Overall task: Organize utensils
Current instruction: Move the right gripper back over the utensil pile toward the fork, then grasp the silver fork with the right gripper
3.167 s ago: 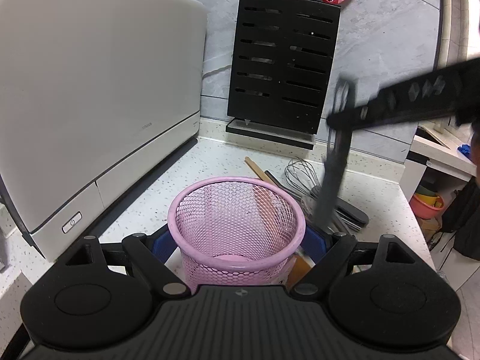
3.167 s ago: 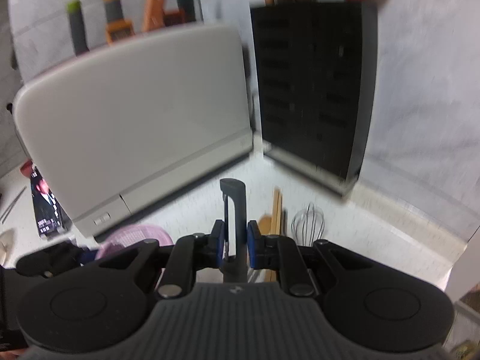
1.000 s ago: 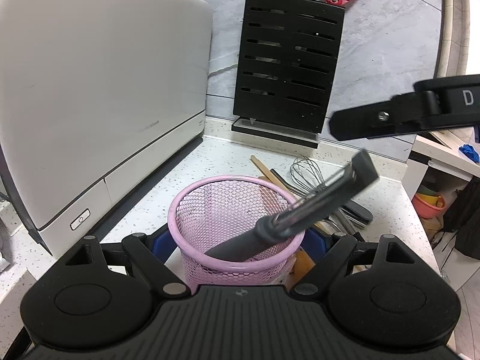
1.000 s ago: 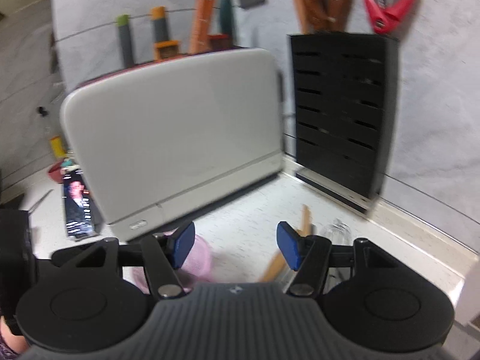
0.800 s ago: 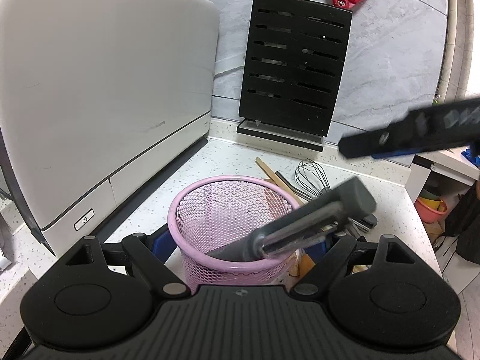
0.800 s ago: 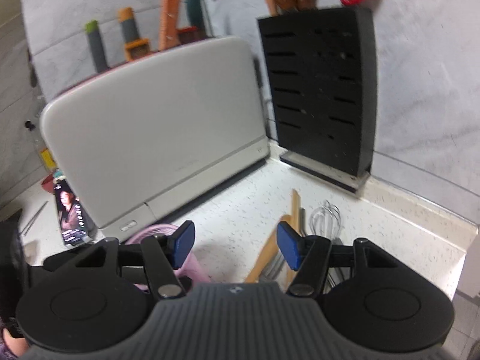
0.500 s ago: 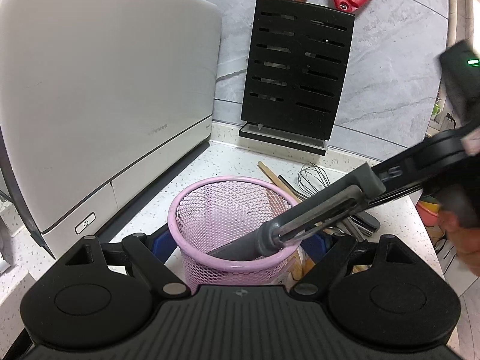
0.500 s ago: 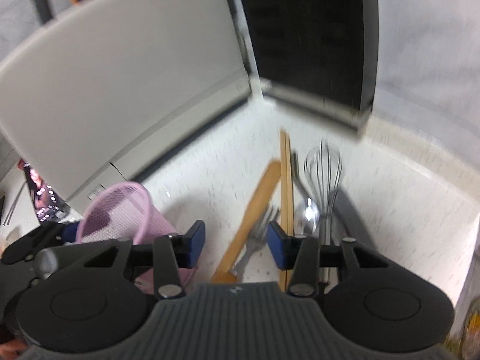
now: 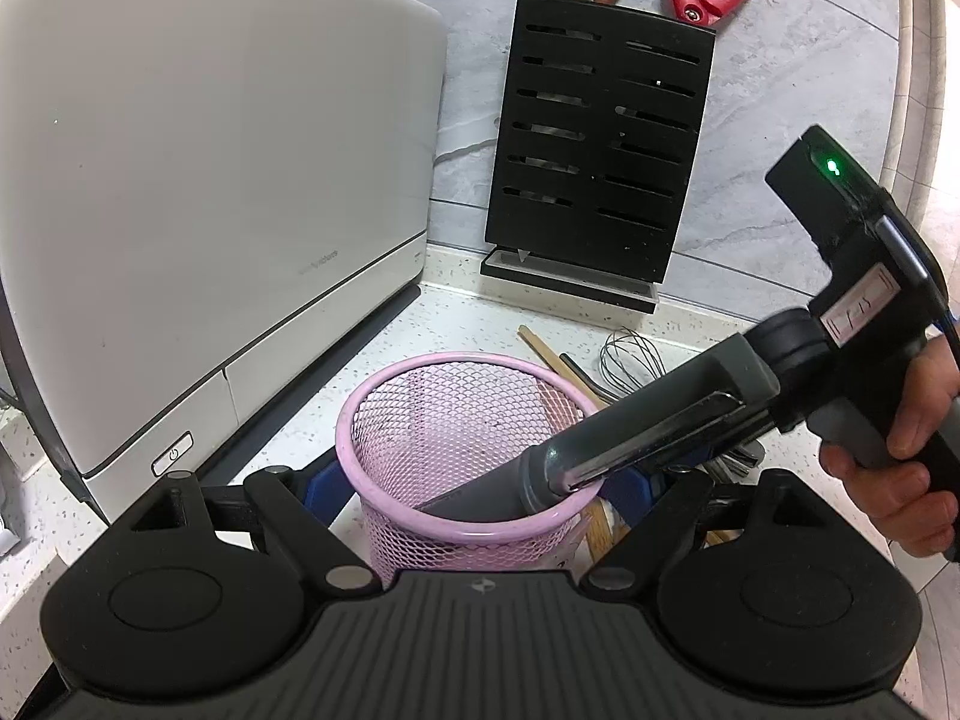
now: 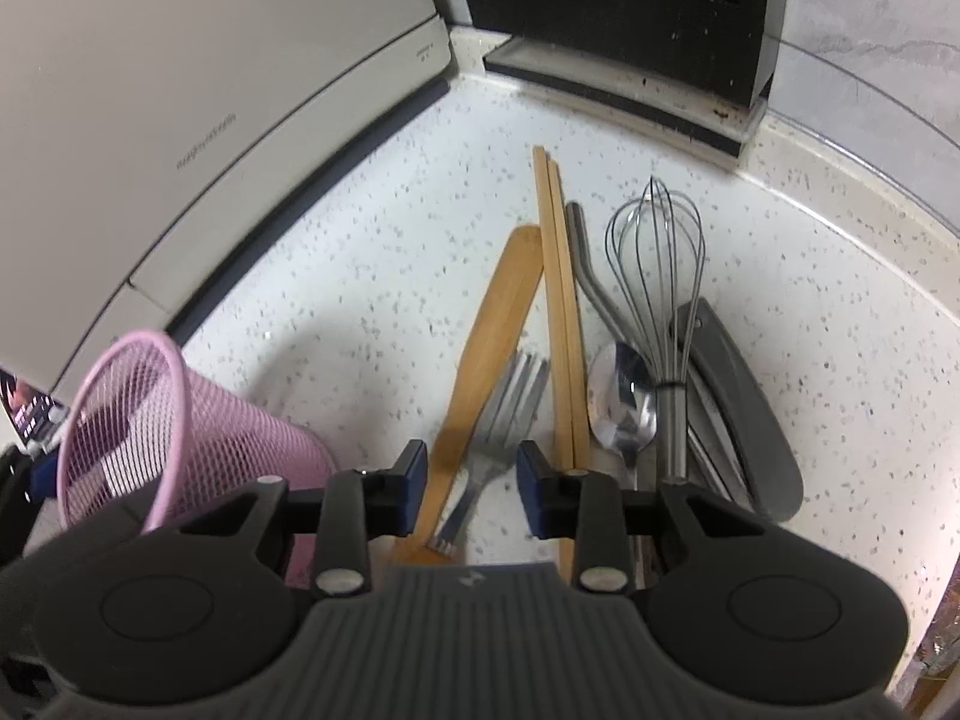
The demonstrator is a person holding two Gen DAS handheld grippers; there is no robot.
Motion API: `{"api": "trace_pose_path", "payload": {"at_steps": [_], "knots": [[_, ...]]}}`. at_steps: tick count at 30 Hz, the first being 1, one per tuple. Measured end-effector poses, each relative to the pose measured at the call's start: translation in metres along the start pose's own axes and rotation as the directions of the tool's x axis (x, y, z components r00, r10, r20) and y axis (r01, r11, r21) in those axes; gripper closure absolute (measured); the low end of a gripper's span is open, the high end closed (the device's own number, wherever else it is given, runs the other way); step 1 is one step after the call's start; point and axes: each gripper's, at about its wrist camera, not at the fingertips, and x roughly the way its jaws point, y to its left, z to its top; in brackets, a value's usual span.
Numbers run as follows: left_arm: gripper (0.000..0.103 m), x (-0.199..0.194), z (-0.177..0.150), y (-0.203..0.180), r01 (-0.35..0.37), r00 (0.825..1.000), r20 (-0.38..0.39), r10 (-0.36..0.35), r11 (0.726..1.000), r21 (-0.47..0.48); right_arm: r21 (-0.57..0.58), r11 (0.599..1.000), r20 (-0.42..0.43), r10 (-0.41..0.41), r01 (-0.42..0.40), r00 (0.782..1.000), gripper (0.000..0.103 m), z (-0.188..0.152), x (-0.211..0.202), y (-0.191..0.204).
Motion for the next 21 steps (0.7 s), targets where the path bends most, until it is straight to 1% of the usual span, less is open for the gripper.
{"api": "trace_pose_path", "payload": {"at_steps": [2,3,7,12,16,17,18,21], "knots": [[0.005,0.001,0.000,-0.001,-0.002,1.000,0.000,0.002,1.000,0.004,0.013,1.000,-0.027,0.001,-0.001,1.000,0.086,-0.002,0.003,-0.002],[0.005,0.001,0.000,-0.002,-0.003,1.000,0.000,0.003,1.000,0.005,0.017,1.000,-0.030,0.002,-0.002,1.000,0.088,-0.004,0.003,-0.003],[0.005,0.002,0.000,-0.002,-0.003,1.000,-0.001,0.003,1.000,0.006,0.017,1.000,-0.047,0.004,-0.003,0.999,0.088,-0.003,0.002,0.001],[0.005,0.002,0.000,-0.001,0.000,1.000,-0.002,0.000,1.000,0.003,-0.101,0.992,-0.033,-0.074,0.070,0.997,0.089,-0.004,0.005,0.024],[0.005,0.002,-0.001,-0.002,0.000,1.000,-0.001,0.000,1.000,-0.002,-0.178,0.980,-0.045,-0.103,0.094,0.994,0.089,-0.002,0.003,0.026],[0.005,0.002,-0.001,-0.002,-0.001,1.000,-0.002,0.001,1.000,0.000,-0.187,0.977,-0.058,-0.111,0.099,0.992,0.091,-0.001,0.004,0.026],[0.005,0.002,-0.001,-0.002,-0.001,1.000,-0.002,0.001,1.000,0.002,-0.197,0.975,-0.067,-0.115,0.100,0.991,0.095,-0.001,0.005,0.024],[0.005,0.002,0.000,-0.003,-0.005,1.000,-0.003,0.005,1.000,0.006,-0.240,0.963,-0.070,-0.141,0.120,0.988,0.101,-0.001,0.005,0.023]]}}
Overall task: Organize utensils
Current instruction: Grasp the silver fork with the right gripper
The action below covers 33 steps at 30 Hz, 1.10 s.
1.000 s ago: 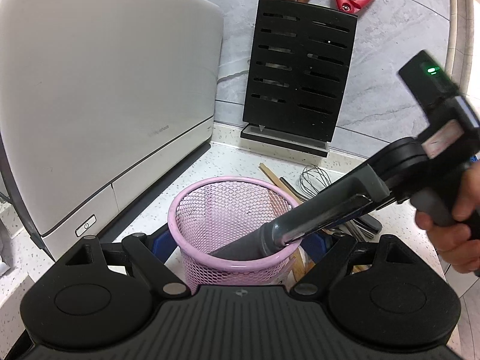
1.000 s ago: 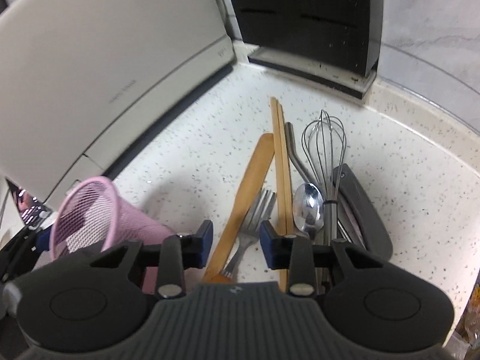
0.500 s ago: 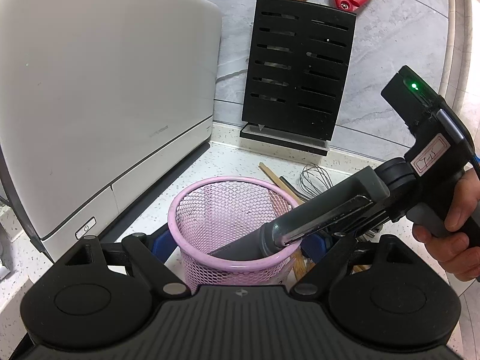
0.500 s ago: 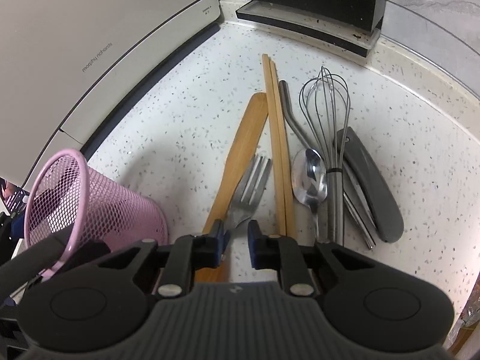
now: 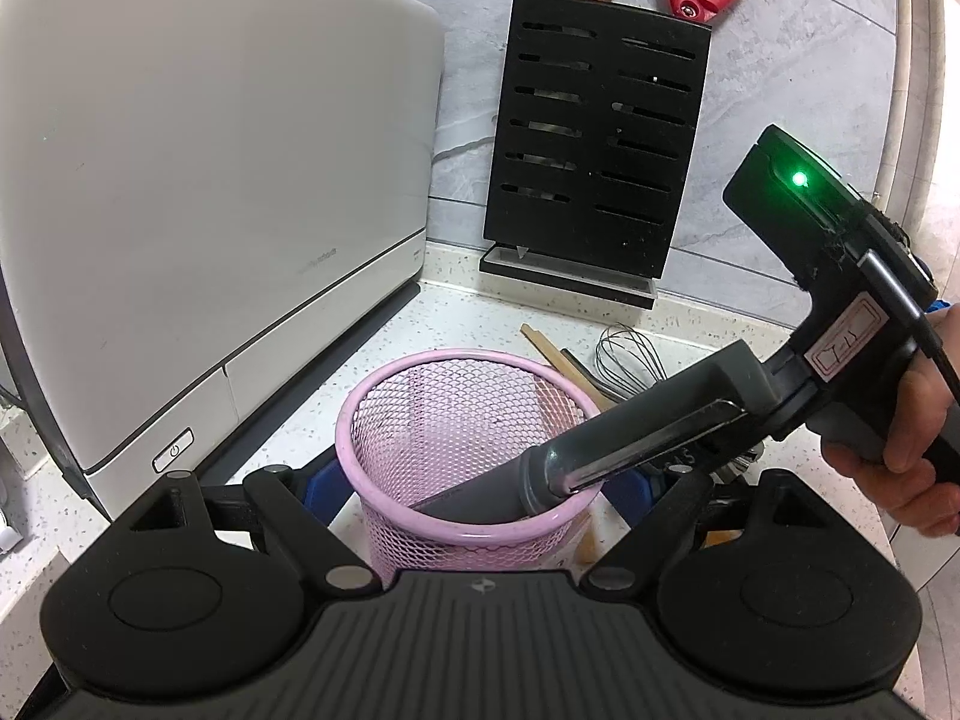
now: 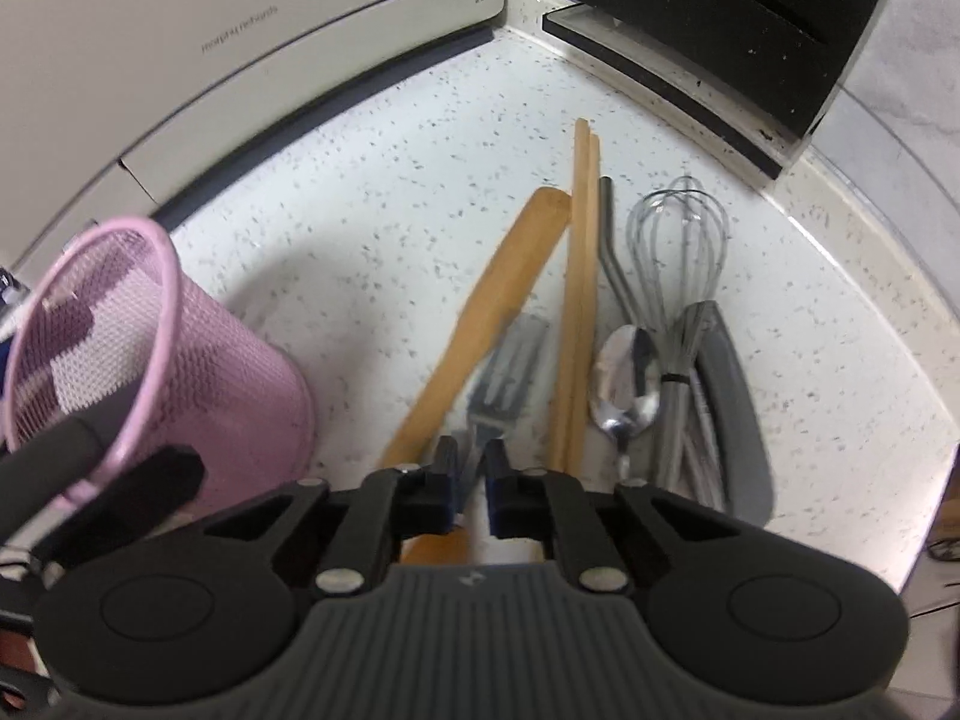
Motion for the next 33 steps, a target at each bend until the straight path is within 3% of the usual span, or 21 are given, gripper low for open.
{"api": "trace_pose_path", "payload": {"at_steps": [9,18,28,33], "knots": [[0.005,-0.002,0.000,0.001,0.013,1.000,-0.003,-0.013,1.000,-0.009,-0.027,0.998,-0.009,0.060,-0.060,0.998,0.102,-0.008,-0.006,-0.004],[0.005,-0.003,-0.001,0.000,0.012,1.000,-0.004,-0.012,1.000,-0.004,0.007,0.992,0.128,0.128,-0.130,0.983,0.102,-0.029,-0.040,-0.010],[0.005,-0.002,0.000,-0.003,0.012,1.000,-0.007,-0.012,1.000,0.005,-0.006,0.985,0.321,0.163,-0.170,0.933,0.103,-0.057,-0.081,-0.015],[0.005,-0.002,0.000,-0.003,0.015,1.000,-0.007,-0.015,1.000,0.008,-0.032,0.986,0.425,0.160,-0.162,0.891,0.103,-0.060,-0.102,-0.014]]}}
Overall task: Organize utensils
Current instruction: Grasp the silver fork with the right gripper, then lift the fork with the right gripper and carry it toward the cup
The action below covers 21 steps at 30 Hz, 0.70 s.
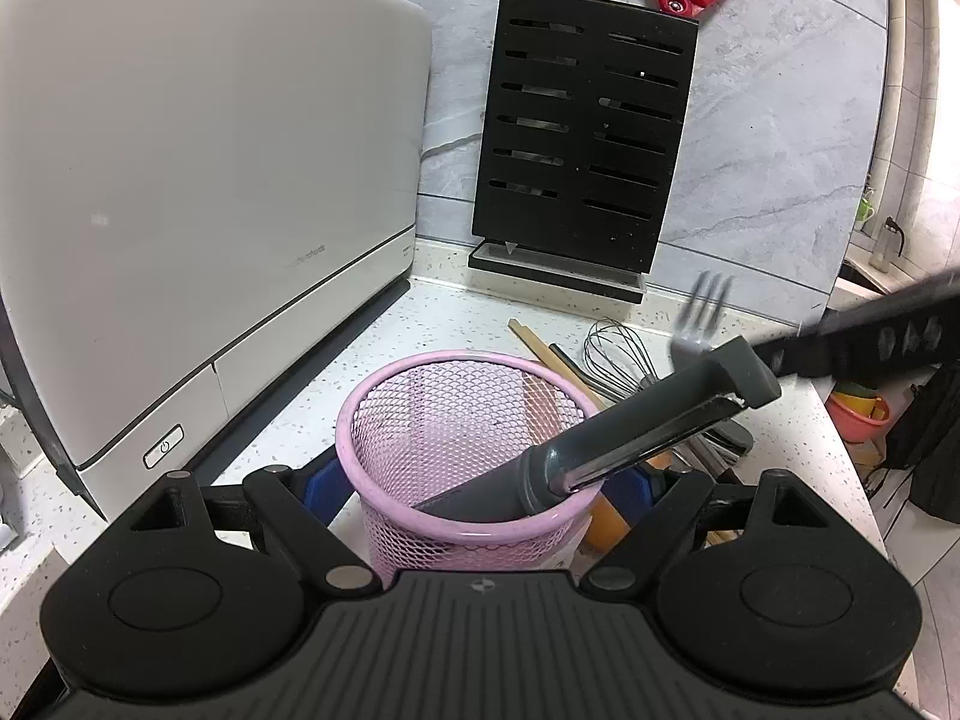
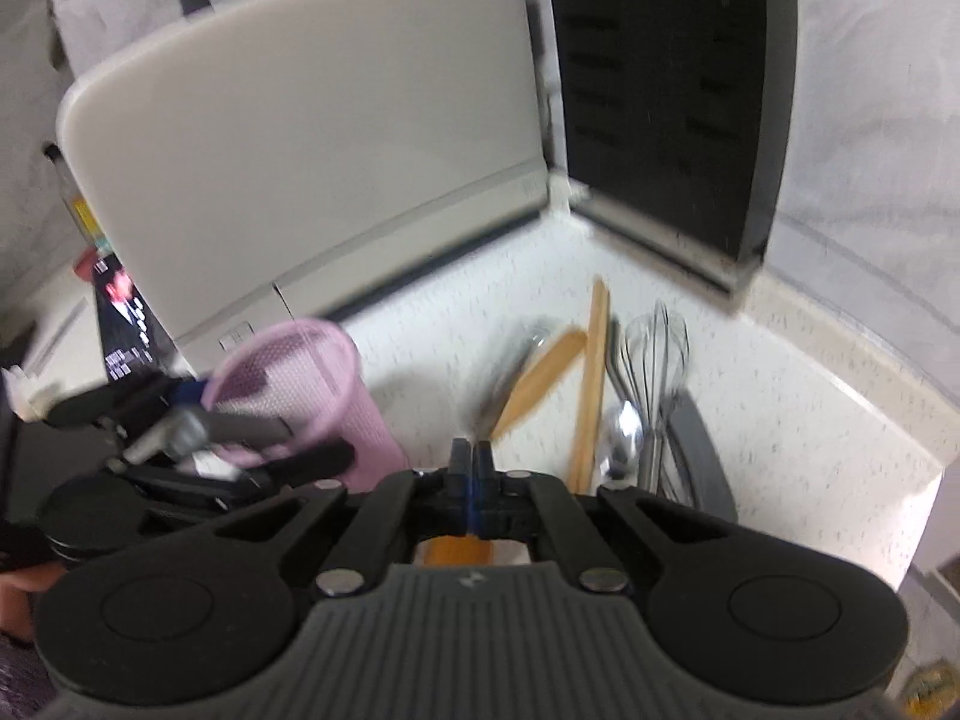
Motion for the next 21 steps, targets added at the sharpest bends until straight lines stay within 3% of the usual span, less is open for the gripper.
{"api": "trace_pose_path", "payload": {"at_steps": [3,6,9,14,16,18,21], "knots": [[0.005,0.000,0.000,0.000,-0.001,1.000,-0.001,0.001,1.000,0.001,-0.039,0.999,0.060,-0.007,0.010,0.998,0.103,0.010,-0.012,0.006],[0.005,-0.001,0.000,0.000,-0.001,1.000,-0.001,0.001,1.000,0.001,-0.046,0.999,0.058,-0.021,0.024,0.998,0.103,0.018,-0.014,0.007],[0.005,-0.001,0.000,-0.001,-0.002,1.000,-0.003,0.002,1.000,0.005,0.048,0.999,-0.001,-0.012,0.012,1.000,0.103,0.022,-0.001,-0.008],[0.005,0.000,0.002,0.000,0.004,1.000,-0.005,-0.004,1.000,0.004,0.271,0.962,-0.111,-0.002,0.032,0.994,0.100,0.020,0.023,-0.046],[0.005,0.001,0.002,0.000,0.005,1.000,-0.004,-0.005,1.000,0.004,0.321,0.945,-0.141,-0.015,0.060,0.990,0.093,0.019,0.027,-0.058],[0.005,0.003,0.002,-0.001,0.005,1.000,-0.003,-0.005,1.000,0.004,0.374,0.923,-0.163,-0.026,0.086,0.986,0.077,0.016,0.032,-0.068],[0.005,0.005,0.002,-0.003,0.006,1.000,-0.003,-0.006,1.000,0.012,0.458,0.883,-0.183,-0.020,0.104,0.983,0.077,0.012,0.042,-0.083]]}}
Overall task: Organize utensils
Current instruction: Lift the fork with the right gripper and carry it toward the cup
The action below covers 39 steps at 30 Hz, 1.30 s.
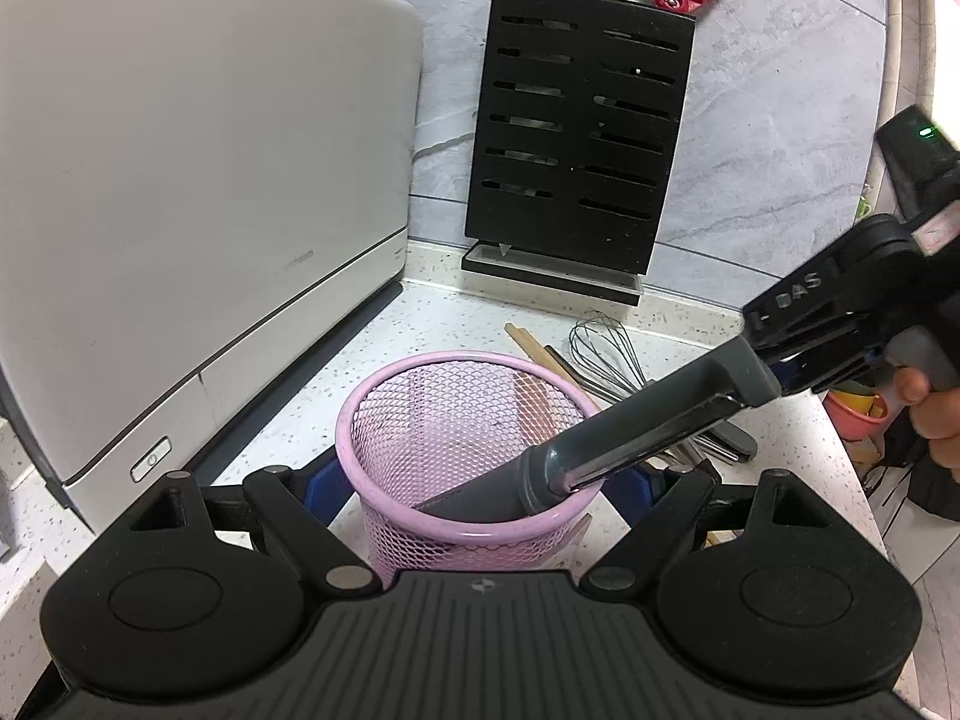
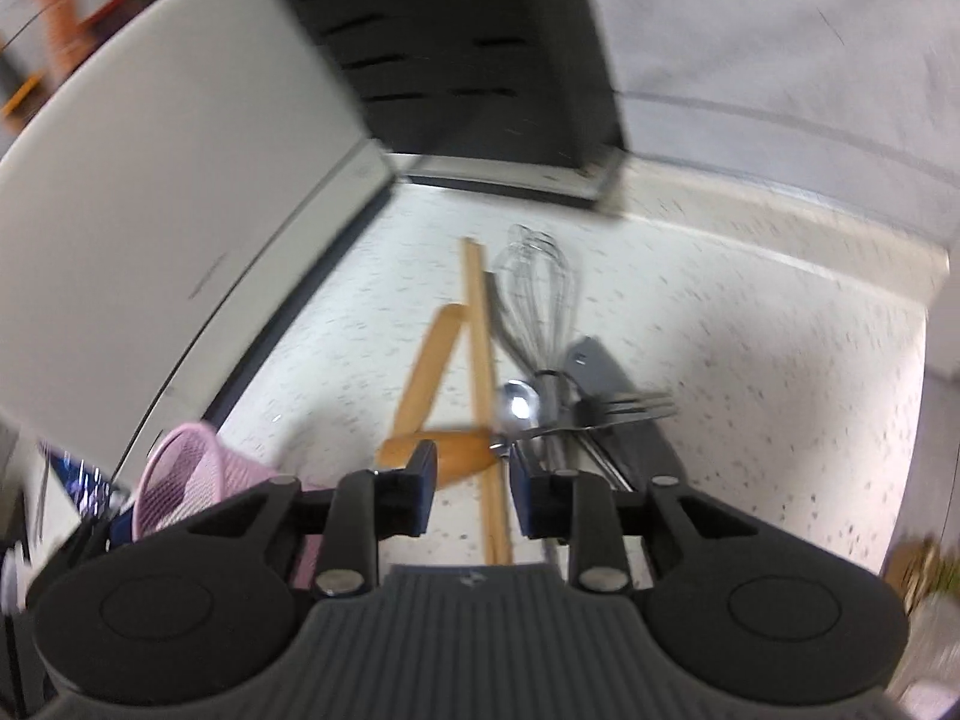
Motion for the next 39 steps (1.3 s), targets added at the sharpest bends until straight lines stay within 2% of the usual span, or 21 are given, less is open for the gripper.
{"api": "trace_pose_path", "payload": {"at_steps": [4,14,18,21,27,34,39], "knots": [[0.005,0.003,0.002,-0.003,0.002,1.000,-0.003,-0.002,1.000,0.009,0.127,0.992,-0.044,-0.003,0.009,0.999,0.077,0.005,0.016,-0.013],[0.004,0.006,0.004,-0.005,0.001,1.000,-0.008,0.000,1.000,0.017,0.238,0.970,-0.062,-0.036,0.049,0.997,0.077,0.012,0.039,-0.017],[0.004,0.006,0.004,-0.005,0.002,1.000,-0.008,-0.002,1.000,0.014,0.309,0.949,-0.052,-0.048,0.062,0.997,0.078,0.011,0.047,-0.022],[0.004,0.006,0.005,-0.004,0.003,1.000,-0.010,-0.003,1.000,0.016,0.328,0.942,-0.041,-0.056,0.066,0.998,0.084,0.011,0.050,-0.025],[0.004,0.008,0.006,-0.005,0.001,1.000,-0.010,-0.001,1.000,0.011,0.288,0.956,-0.023,-0.055,0.059,0.998,0.103,0.010,0.043,-0.022],[0.004,0.008,0.005,-0.005,0.002,1.000,-0.012,-0.001,1.000,0.013,0.184,0.983,0.032,-0.036,0.030,0.999,0.103,0.006,0.024,-0.012],[0.005,0.007,0.005,-0.005,0.000,1.000,-0.011,0.000,1.000,0.015,0.059,0.998,0.107,-0.015,0.008,0.994,0.103,0.000,-0.002,0.004]]}}
